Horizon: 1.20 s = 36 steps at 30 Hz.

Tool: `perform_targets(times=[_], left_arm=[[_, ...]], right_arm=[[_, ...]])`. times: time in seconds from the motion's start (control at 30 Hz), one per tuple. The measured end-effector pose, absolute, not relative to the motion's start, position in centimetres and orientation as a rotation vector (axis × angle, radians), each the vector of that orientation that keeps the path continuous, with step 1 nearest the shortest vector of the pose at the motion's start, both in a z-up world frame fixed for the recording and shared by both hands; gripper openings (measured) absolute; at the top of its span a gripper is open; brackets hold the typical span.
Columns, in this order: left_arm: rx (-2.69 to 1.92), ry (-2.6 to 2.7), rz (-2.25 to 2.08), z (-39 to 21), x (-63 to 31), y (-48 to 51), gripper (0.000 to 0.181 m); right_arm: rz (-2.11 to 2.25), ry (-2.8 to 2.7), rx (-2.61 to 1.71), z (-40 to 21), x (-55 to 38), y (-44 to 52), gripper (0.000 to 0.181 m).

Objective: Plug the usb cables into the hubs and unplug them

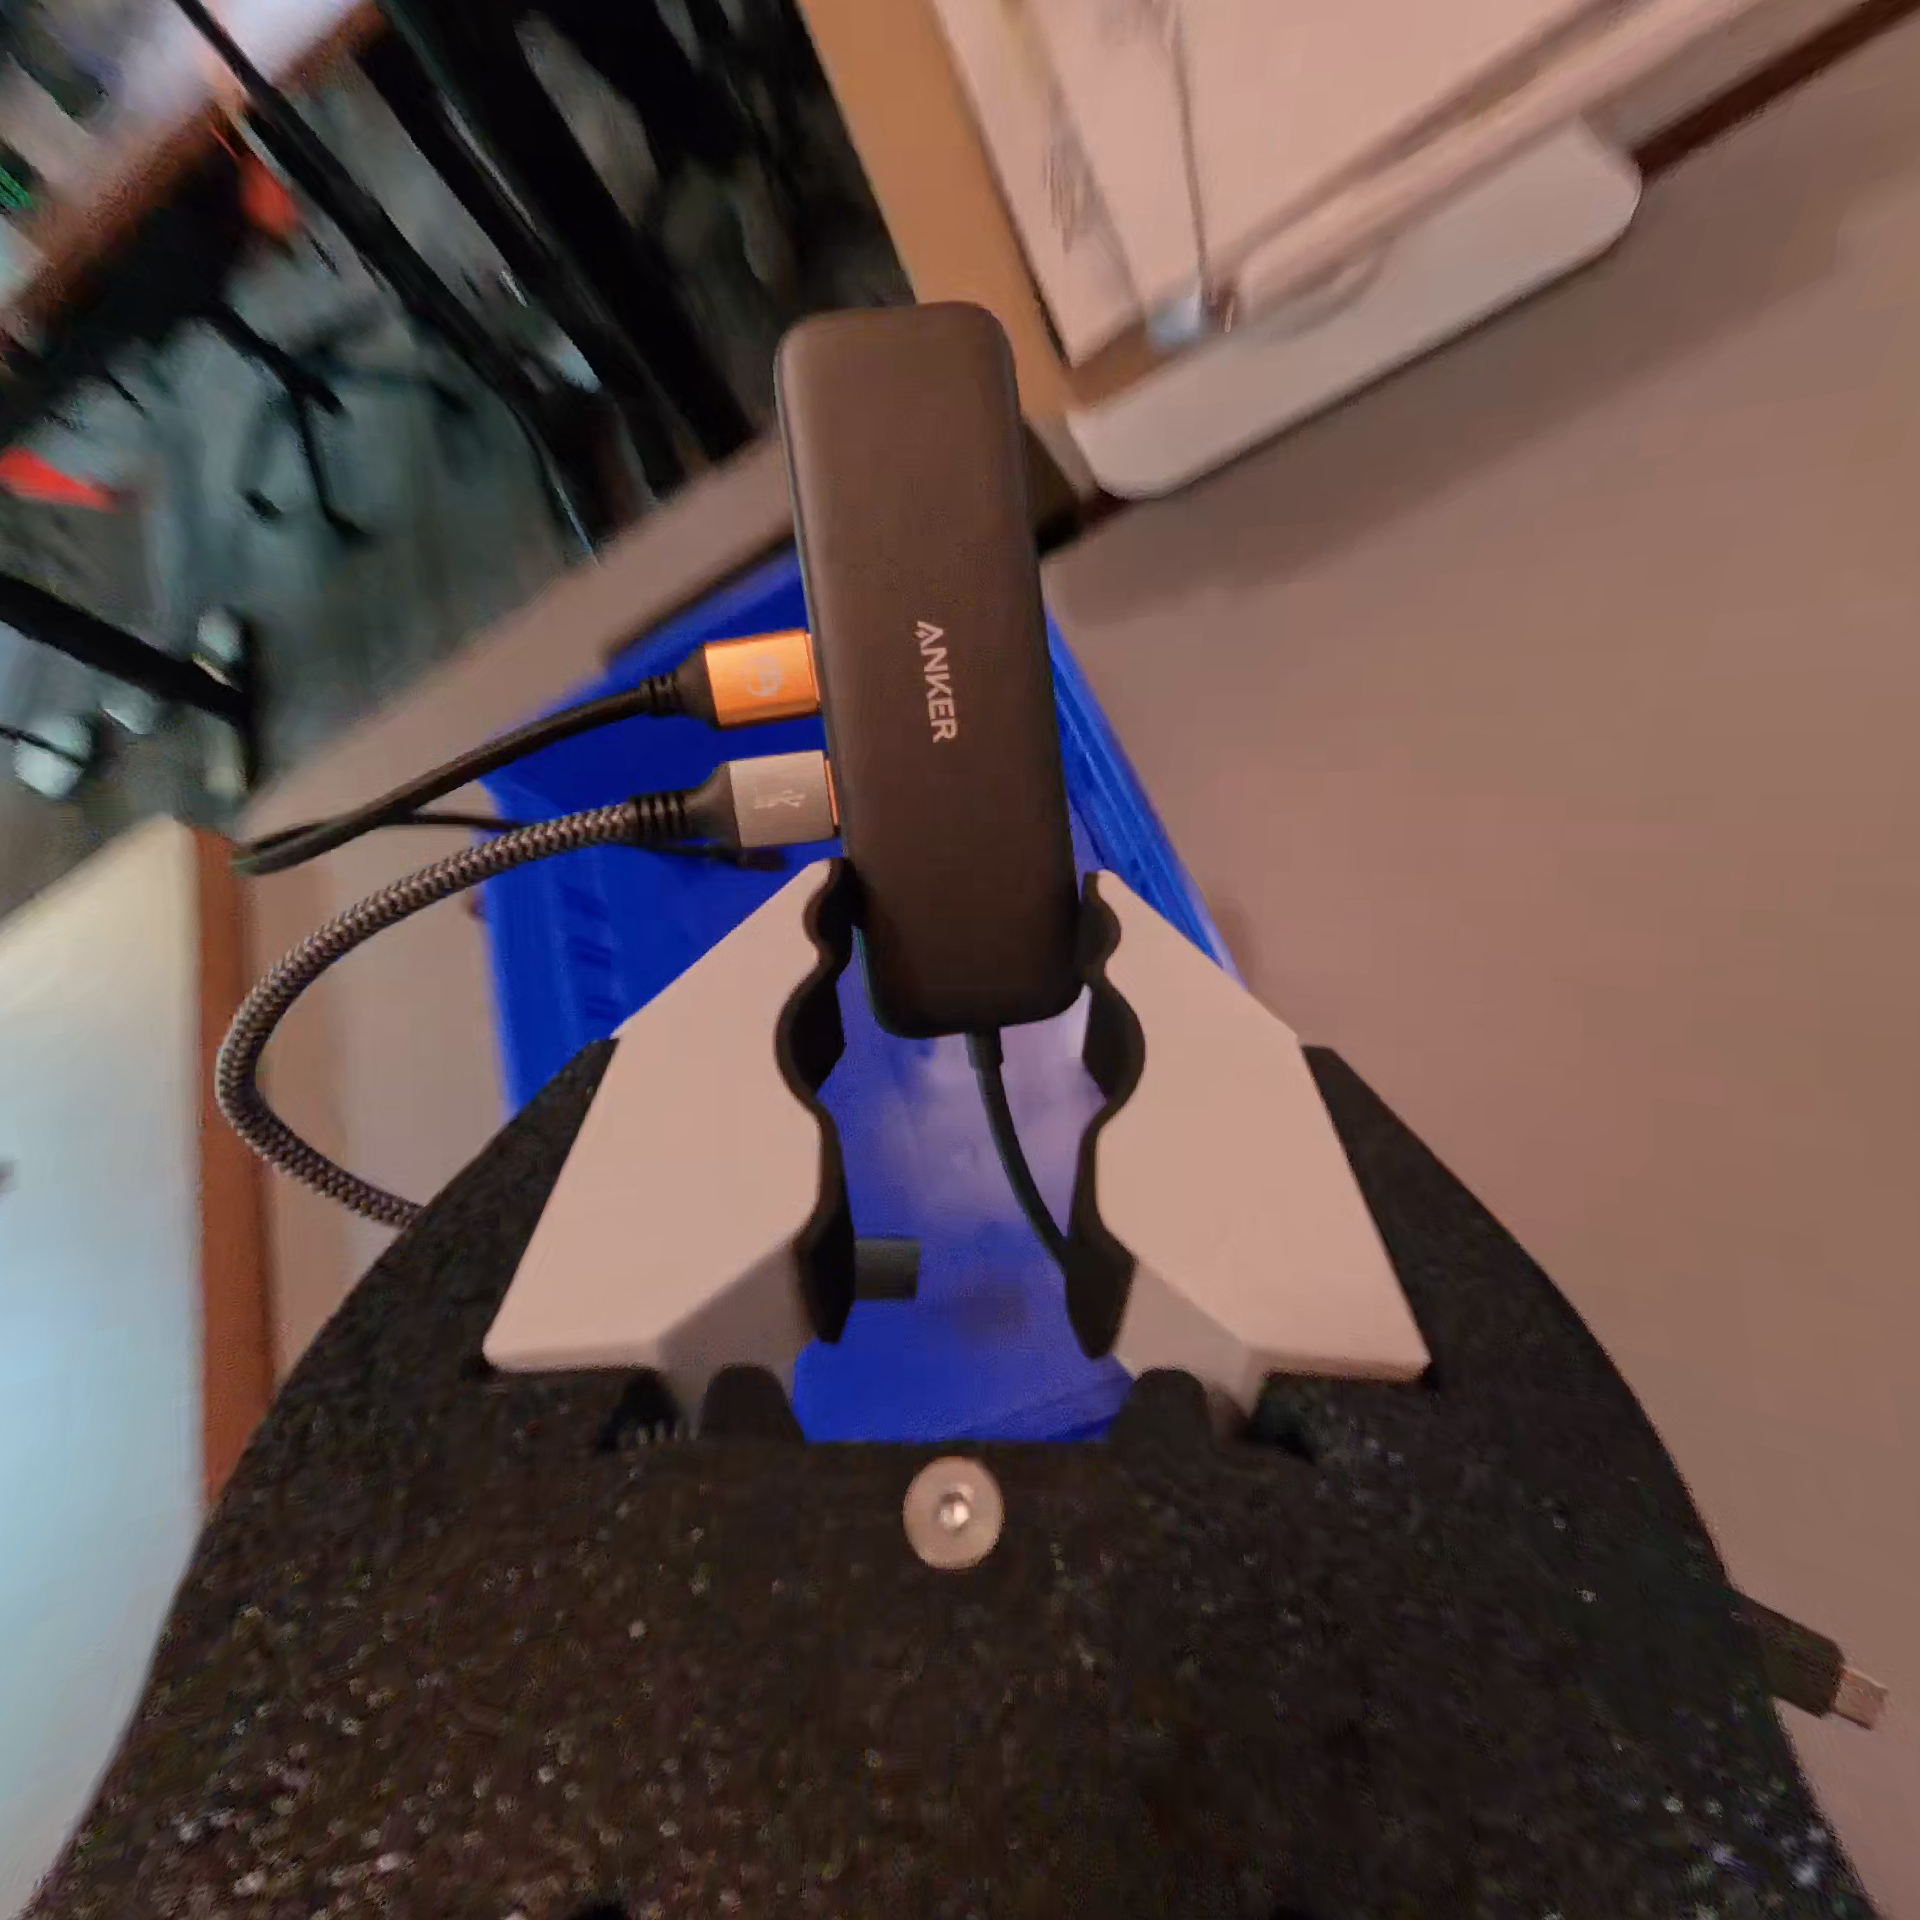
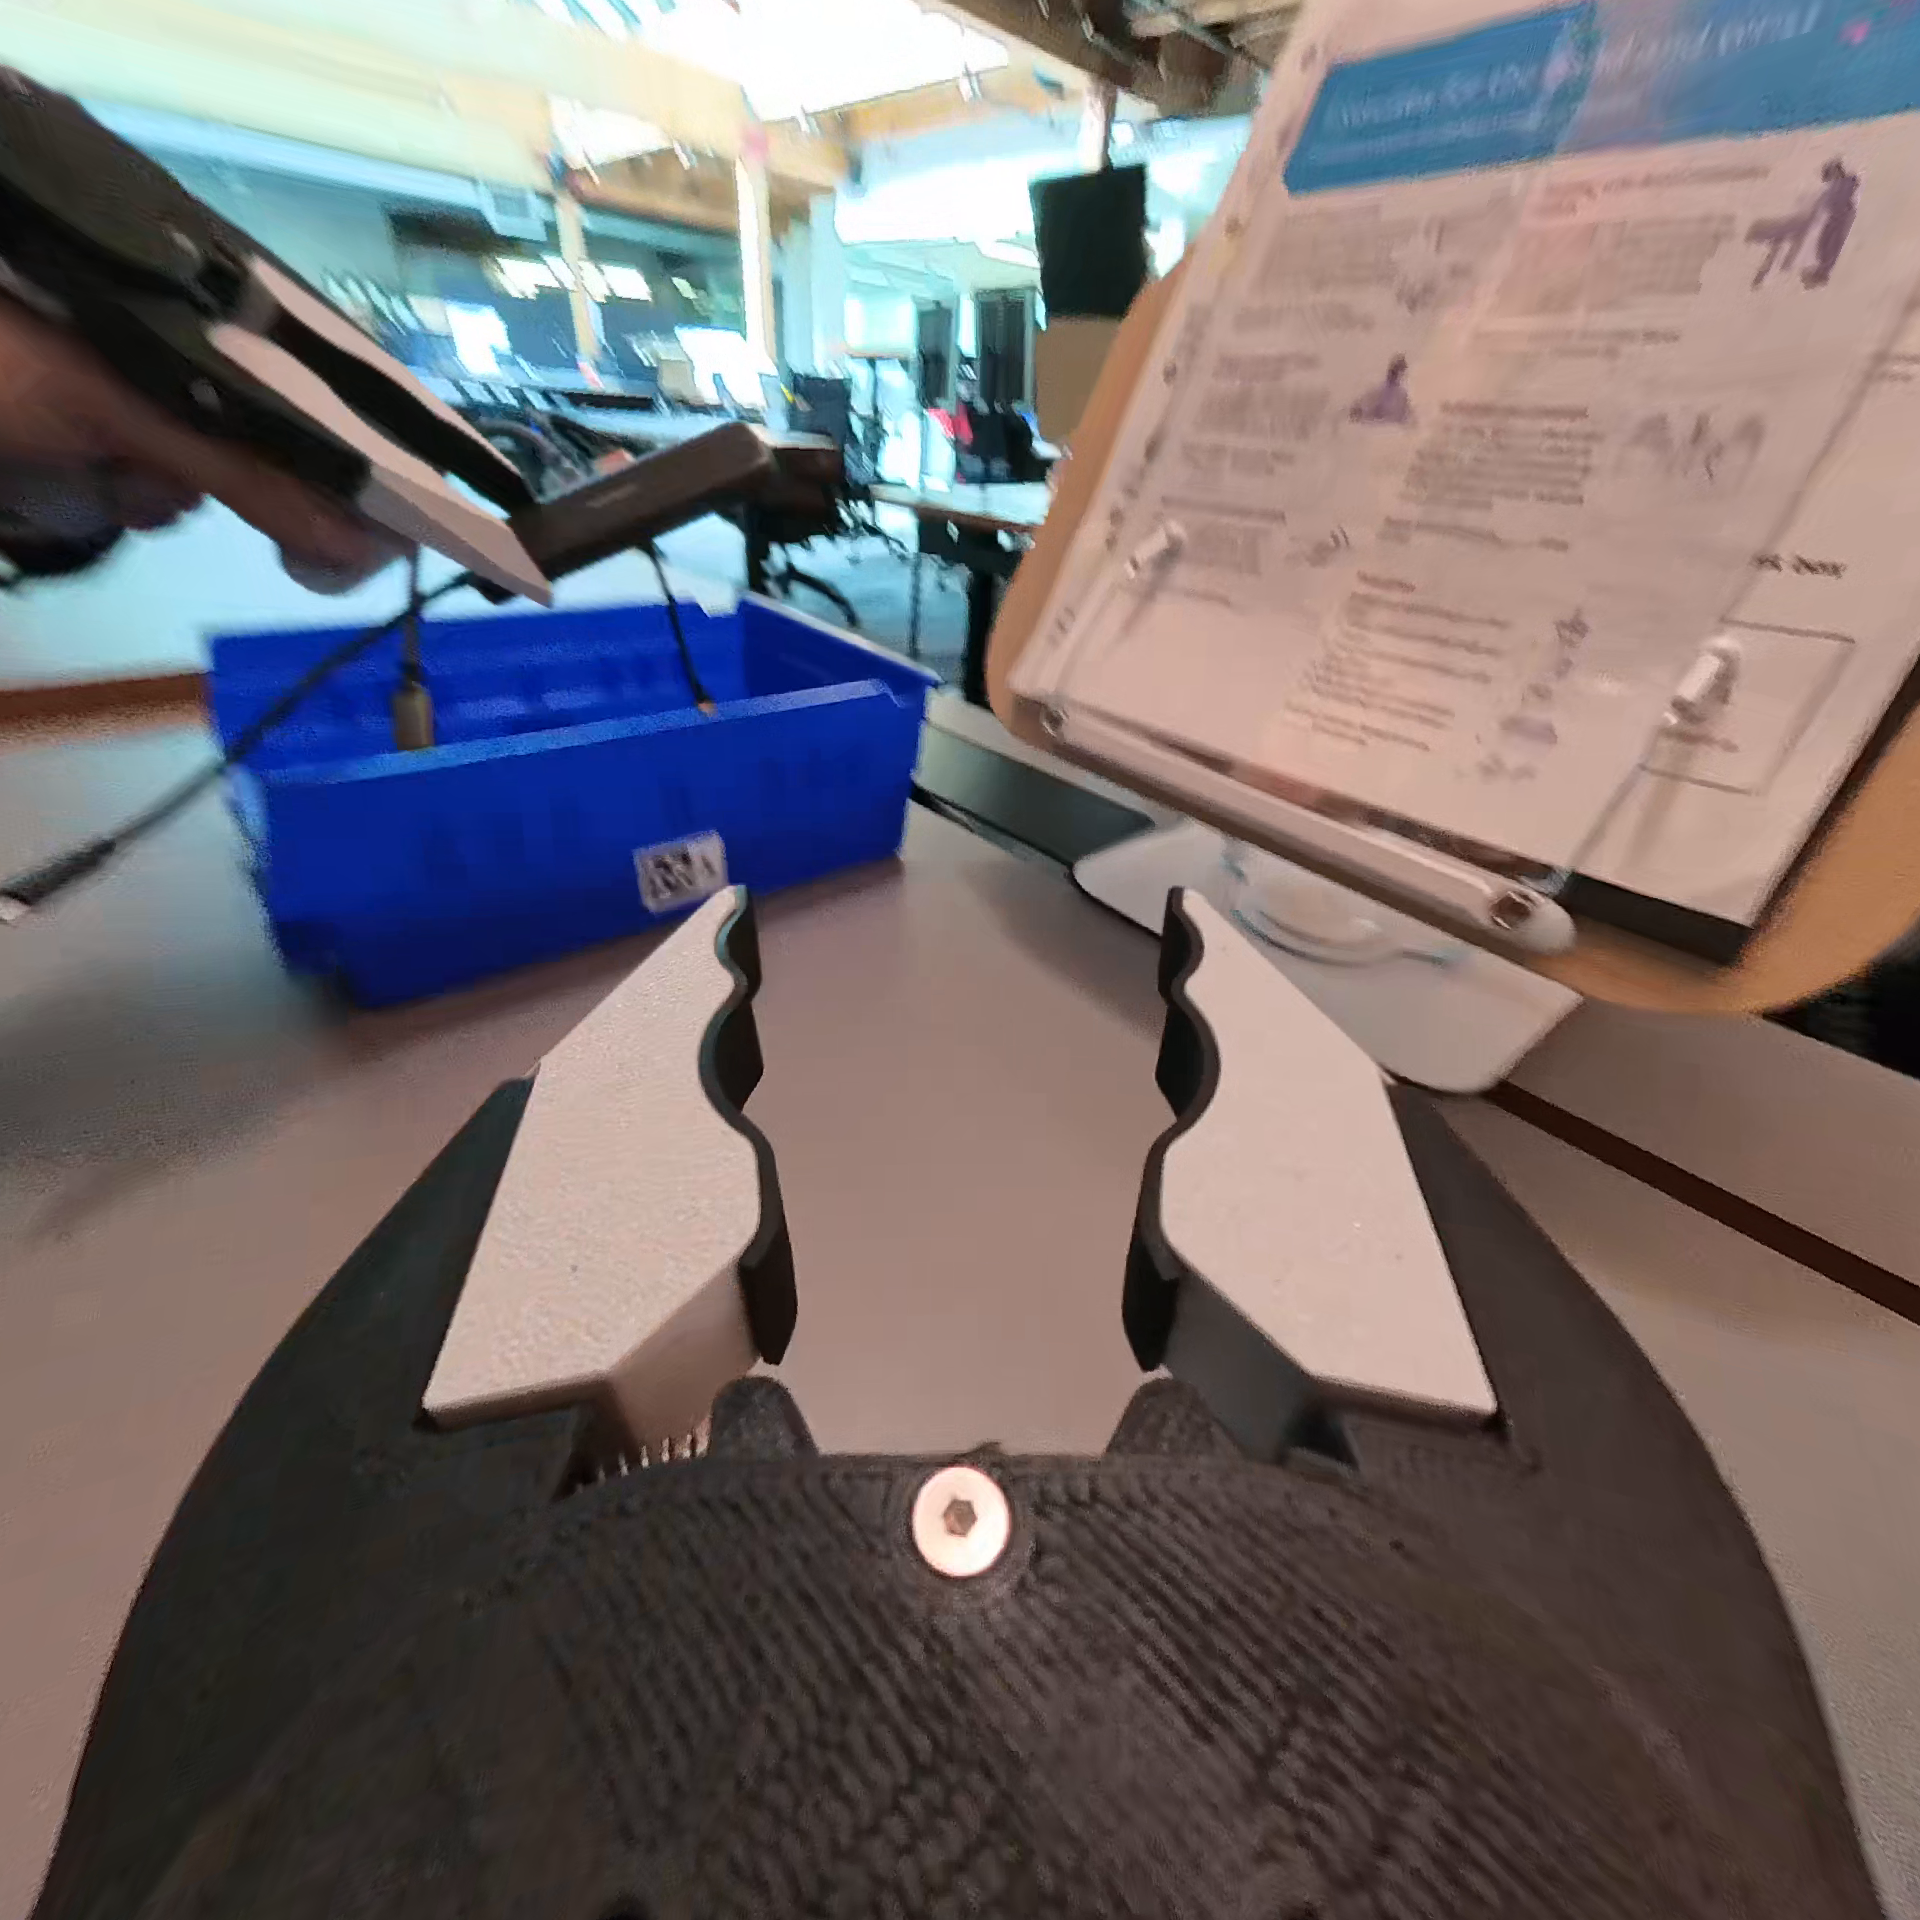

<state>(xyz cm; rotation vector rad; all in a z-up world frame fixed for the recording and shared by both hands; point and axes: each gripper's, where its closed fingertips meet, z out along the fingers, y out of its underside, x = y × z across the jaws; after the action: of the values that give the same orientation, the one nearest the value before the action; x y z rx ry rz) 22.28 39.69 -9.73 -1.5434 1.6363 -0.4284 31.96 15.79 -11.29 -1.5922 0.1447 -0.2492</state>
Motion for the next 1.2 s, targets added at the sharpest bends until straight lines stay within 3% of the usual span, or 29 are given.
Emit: perform_targets(times=[0.03,0.23,0.4,0.5,0.57,0.67,0.83,0.97,1.2], left_arm=[[-1.469,1.603,-0.442,-7.8,22.3,39.0,0.042],[-0.940,1.536,-0.725,1.8,23.0,29.1,0.042],[-0.610,1.642,-0.832,2.6,24.7,20.3,0.042],[-0.522,1.695,-0.784,1.6,25.8,17.8,0.042],[-0.513,1.706,-0.771,1.0,26.5,17.1,0.043],[-0.533,1.698,-0.961,1.1,26.6,15.8,0.035],[-0.707,1.696,-1.599,2.6,25.1,14.4,0.038],[-0.731,1.760,-1.665,1.5,25.3,14.1,0.036],[-0.692,1.719,-1.595,1.7,25.8,15.2,0.011]], right_arm=[[-0.195,0.142,-1.555,-10.1,31.3,16.3,0.076],[0.130,0.050,-1.382,-1.2,25.9,19.5,0.082],[0.147,0.056,-1.324,3.5,25.5,19.4,0.076],[0.197,0.048,-1.333,2.9,25.9,18.7,0.049],[0.226,-0.027,-1.310,3.0,25.4,17.8,0.015],[0.214,-0.106,-1.346,2.6,25.9,16.7,0.010],[0.404,-0.136,-1.124,4.9,26.0,14.1,0.011],[0.559,-0.117,-0.968,6.1,26.0,13.2,0.010],[0.609,-0.081,-1.030,4.5,26.1,14.7,0.016]])
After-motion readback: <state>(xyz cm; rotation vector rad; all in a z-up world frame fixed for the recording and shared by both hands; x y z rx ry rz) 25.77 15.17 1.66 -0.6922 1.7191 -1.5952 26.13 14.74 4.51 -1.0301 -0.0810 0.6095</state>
